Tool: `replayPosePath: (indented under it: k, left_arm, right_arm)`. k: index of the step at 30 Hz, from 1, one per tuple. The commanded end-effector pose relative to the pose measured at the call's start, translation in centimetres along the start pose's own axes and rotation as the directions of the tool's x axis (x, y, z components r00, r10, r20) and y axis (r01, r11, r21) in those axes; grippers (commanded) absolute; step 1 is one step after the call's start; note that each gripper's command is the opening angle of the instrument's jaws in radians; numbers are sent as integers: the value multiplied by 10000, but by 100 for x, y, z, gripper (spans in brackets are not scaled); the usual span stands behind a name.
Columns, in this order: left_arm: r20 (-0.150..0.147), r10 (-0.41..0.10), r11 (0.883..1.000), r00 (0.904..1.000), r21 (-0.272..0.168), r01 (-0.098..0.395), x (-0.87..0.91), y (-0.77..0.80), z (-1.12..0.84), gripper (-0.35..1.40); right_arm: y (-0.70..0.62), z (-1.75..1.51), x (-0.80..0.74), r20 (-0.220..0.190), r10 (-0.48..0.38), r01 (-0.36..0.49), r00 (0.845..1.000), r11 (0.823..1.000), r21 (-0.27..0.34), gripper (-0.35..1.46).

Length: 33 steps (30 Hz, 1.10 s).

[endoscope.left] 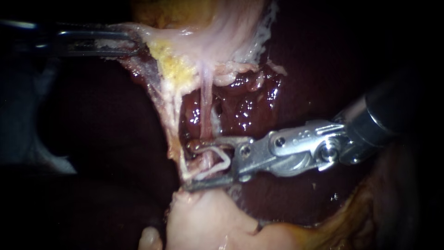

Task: Clipping first clip left tube

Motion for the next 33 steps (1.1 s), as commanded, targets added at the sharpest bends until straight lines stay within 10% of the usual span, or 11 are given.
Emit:
replayPosePath:
  k: [1,10,19,33]
  left_arm:
    - [1,3,10000,10000,0,-3,0,0,0,-35]
    - [-7,6,10000,10000,23,-6,-1,1,3,-35]
    - [-19,4,10000,10000,71,-4,-1,2,6,-35]
    - [-15,4,10000,10000,44,-4,-1,1,7,-35]
  right_arm:
    - [2,-1,-1,-8,0,0,10000,10000,2,50]
    - [11,14,-3,33,51,-51,10000,10000,18,49]
    - [1,52,-7,-280,210,-171,9994,9910,1330,46]
    - [1,93,11,-923,1148,-1032,9891,9872,1217,45]
